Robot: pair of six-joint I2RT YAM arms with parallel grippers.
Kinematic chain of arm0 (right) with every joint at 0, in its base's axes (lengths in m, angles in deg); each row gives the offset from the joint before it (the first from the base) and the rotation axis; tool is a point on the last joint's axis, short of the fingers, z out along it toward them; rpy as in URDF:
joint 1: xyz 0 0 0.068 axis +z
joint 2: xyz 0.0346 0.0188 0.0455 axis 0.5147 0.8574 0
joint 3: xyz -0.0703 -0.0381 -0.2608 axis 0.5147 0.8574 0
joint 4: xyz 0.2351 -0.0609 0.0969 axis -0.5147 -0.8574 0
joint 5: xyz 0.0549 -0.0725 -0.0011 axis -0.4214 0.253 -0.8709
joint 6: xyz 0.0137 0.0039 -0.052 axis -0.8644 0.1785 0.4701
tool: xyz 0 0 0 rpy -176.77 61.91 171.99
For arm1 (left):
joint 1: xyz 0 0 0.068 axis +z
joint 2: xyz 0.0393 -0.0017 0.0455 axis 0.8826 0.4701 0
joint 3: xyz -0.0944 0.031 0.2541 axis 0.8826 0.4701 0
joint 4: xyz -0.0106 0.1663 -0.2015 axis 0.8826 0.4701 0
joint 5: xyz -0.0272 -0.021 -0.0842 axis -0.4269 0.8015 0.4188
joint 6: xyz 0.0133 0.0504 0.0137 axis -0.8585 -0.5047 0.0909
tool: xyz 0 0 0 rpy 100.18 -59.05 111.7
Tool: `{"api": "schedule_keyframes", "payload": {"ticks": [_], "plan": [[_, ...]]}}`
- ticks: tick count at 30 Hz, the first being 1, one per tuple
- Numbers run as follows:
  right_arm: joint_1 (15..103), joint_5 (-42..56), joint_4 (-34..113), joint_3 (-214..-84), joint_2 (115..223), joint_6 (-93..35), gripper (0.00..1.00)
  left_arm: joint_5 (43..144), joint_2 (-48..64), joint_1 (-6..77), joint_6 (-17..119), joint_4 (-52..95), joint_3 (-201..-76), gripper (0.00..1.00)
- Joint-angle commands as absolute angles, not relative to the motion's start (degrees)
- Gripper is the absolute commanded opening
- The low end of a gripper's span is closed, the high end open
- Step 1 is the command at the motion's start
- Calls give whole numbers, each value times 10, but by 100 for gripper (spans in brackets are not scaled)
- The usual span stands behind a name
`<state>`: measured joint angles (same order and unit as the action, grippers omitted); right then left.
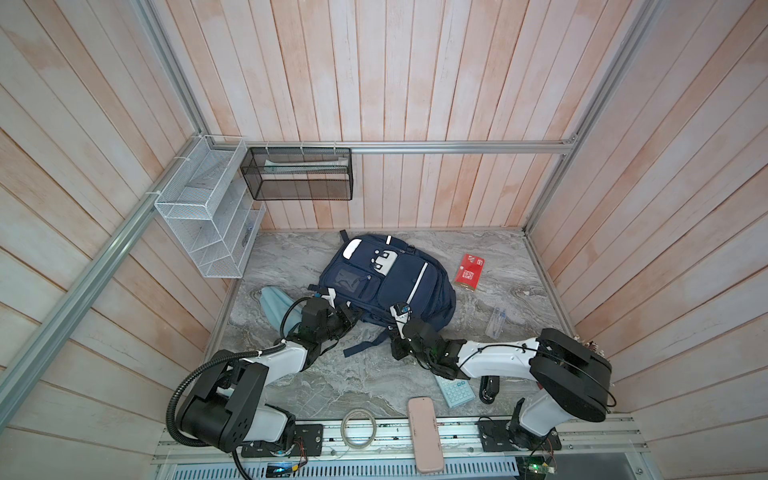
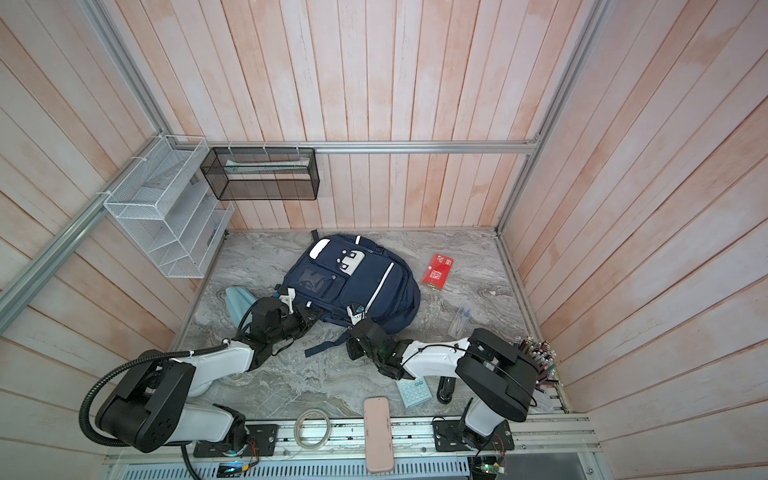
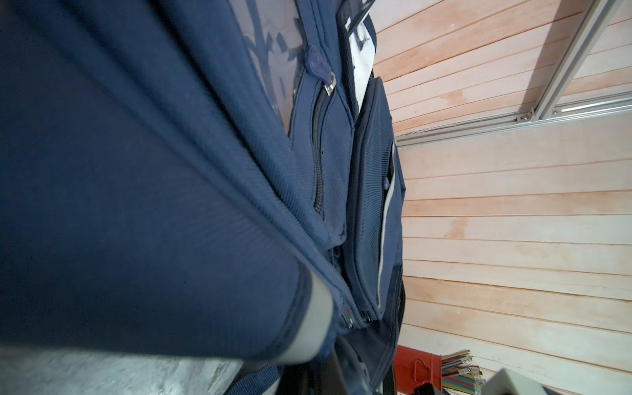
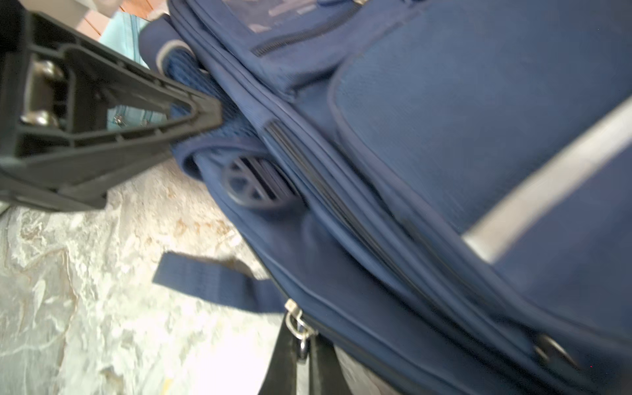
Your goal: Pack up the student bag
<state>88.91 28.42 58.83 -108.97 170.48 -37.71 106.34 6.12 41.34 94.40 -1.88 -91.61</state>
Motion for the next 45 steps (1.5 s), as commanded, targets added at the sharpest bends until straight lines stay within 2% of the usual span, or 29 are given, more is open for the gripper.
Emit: {"api": "schedule_keyframes", "payload": {"ticks": [1,9,15,19,20,22,23,24,28,34,39,40,41,42,43,45], "plan": [[851,280,525,-1047,1660,-393,0,1048,59,424,924,-42,-939,0],[691,218,486,-955,1545,-377,0,1052,82,430,912,-44,-951,0],[698,135,497,-972,1565,-367,0,1051,132,434,895,-60,-987,1],[770,124,524,-1021,1609,-377,0,1033,156,445,847,-15,-1054,16],[787,126,526,-1043,1625,-378,0,1032,159,450,842,-15,-1061,24],[806,122,533,-1078,1658,-379,0,1021,155,453,839,-11,-1062,57],[812,119,541,-1095,1675,-383,0,1018,145,454,842,-10,-1054,68],[816,117,548,-1107,1688,-388,0,1016,134,454,844,-10,-1044,74],[843,119,573,-1159,1739,-392,0,1027,68,443,888,-18,-958,76],[875,109,601,-1209,1785,-386,0,1004,26,346,992,-85,-861,76],[885,100,607,-1212,1785,-378,0,997,65,338,989,-94,-893,73],[885,101,603,-1209,1781,-378,0,996,77,338,983,-92,-906,67],[885,102,601,-1204,1776,-378,0,996,89,338,980,-92,-915,53],[885,105,600,-1198,1770,-378,0,996,98,339,980,-99,-920,30],[885,111,598,-1190,1761,-377,0,995,105,339,979,-112,-921,2],[883,123,590,-1173,1746,-376,0,1010,112,341,974,-116,-929,0]]}}
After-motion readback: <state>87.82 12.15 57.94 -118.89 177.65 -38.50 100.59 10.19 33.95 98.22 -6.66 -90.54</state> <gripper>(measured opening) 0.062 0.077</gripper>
